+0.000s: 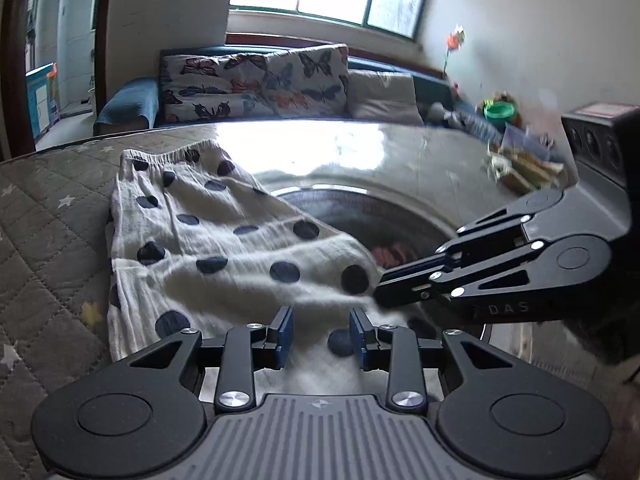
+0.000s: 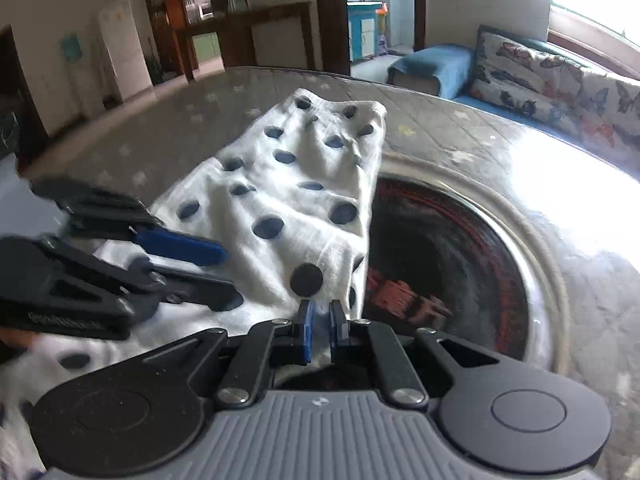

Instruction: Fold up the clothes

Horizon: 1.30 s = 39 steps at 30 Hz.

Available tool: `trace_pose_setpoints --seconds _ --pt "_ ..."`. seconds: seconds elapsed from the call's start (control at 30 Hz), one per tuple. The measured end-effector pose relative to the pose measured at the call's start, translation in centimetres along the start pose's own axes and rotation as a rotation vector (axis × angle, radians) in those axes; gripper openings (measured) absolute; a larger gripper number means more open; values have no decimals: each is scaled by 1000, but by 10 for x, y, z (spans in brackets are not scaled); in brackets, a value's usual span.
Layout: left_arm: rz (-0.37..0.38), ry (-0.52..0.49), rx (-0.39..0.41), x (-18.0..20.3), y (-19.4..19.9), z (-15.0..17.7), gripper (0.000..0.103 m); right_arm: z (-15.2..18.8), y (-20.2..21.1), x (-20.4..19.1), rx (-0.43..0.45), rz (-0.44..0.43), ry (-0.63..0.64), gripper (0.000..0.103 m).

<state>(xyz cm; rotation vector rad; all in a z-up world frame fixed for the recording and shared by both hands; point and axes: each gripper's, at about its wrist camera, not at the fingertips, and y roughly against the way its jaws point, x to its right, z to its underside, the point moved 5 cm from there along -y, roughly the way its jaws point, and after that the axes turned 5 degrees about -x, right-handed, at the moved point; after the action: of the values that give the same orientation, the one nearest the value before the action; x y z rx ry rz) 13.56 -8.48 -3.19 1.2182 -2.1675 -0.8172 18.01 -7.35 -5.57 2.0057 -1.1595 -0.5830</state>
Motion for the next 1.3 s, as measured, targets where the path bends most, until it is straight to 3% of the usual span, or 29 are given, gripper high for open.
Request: trace_pose_setpoints --seconds 0.4,0.73,1.07,1.3 --pt "0 -91 -44 11 4 14 40 -30 -19 -4 32 -60 -32 8" --pt "-34 -91 -6 6 37 24 41 -19 3 -17 38 -45 37 10" --pt "-71 -167 -1 24 62 64 41 14 19 -47 15 -94 94 10" --pt "-85 -164 43 29 84 76 45 36 27 -70 1 -116 128 12"
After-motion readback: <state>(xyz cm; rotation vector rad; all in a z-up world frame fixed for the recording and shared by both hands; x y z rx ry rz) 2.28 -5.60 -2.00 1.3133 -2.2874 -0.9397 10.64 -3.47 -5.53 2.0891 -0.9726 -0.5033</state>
